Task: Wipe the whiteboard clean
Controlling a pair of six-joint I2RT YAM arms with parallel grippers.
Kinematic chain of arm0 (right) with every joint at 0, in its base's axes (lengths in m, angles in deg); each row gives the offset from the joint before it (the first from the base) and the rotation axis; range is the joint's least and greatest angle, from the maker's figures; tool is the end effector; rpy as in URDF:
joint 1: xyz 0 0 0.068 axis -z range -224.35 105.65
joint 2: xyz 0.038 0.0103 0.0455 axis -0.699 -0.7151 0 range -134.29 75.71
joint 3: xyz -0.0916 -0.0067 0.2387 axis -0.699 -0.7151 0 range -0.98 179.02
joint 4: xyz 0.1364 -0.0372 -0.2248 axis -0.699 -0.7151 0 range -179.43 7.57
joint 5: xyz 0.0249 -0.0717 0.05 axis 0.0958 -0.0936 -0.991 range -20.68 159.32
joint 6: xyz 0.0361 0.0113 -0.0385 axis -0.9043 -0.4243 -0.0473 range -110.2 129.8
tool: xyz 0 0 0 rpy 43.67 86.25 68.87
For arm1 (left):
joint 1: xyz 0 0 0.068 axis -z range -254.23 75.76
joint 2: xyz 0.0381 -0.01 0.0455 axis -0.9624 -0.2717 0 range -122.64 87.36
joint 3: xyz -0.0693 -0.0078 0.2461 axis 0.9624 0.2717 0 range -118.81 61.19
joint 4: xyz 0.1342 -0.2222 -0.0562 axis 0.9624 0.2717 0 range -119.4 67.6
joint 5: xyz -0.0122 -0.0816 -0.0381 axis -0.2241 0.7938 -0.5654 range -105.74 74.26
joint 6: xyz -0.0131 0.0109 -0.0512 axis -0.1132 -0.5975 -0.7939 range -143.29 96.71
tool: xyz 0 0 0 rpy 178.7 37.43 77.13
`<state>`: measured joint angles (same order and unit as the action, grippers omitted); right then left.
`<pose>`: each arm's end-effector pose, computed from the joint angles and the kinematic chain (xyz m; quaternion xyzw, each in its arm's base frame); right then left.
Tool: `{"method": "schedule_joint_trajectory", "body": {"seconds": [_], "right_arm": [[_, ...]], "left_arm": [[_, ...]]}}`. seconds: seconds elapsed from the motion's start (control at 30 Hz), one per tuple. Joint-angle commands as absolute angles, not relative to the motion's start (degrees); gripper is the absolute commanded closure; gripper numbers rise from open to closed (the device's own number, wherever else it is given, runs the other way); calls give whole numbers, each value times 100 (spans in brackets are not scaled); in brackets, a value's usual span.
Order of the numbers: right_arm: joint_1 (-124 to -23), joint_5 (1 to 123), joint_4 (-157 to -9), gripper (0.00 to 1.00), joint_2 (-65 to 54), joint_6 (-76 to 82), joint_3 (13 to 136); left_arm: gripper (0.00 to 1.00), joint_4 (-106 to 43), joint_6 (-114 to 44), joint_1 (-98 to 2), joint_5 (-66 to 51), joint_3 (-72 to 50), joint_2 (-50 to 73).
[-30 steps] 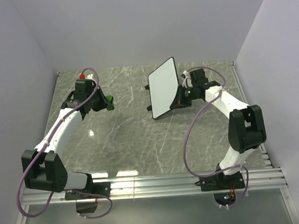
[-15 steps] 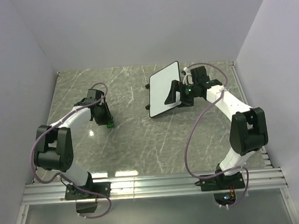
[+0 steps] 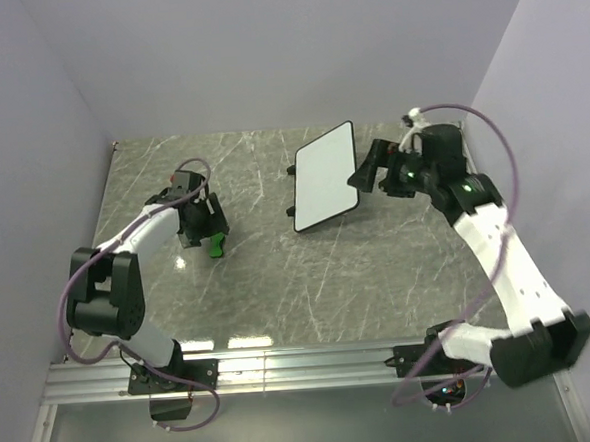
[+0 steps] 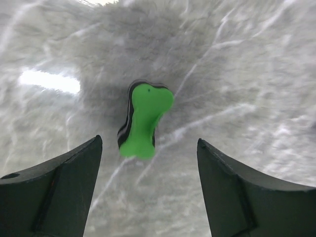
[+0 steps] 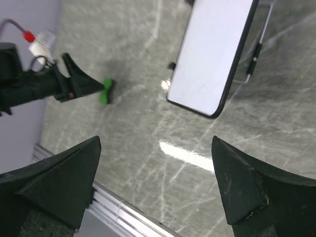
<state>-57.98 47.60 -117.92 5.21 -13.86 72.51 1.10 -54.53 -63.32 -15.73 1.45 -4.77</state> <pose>0.2631 0.0773 0.3610 -0.0150 0.8657 0.3075 0.3948 0.3160 -0.0609 0.1792 -0.1715 0.9569 -0.0844 0.2187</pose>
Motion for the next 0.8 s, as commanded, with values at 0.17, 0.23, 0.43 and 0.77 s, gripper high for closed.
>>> {"method": "schedule_joint_trajectory", "body": {"seconds": [0.17, 0.23, 0.43, 0.77], "right_arm": [[-5815, 5103, -12119, 0, 2128, -2147, 6820], [-5815, 5384, -11926, 0, 2376, -2412, 6514], [-5938, 5649, -11556, 0, 3632, -2475, 5835], [-6193, 5361, -11917, 2, 4416, -2404, 5589]], "left_arm": [[21, 813, -6037, -6237, -2277, -411, 1079], [22, 848, -6160, -6141, -2408, -411, 1291], [25, 1156, -6573, -5834, -2988, -341, 2029], [13, 1814, -6846, -5183, -3656, -612, 2575]]}}
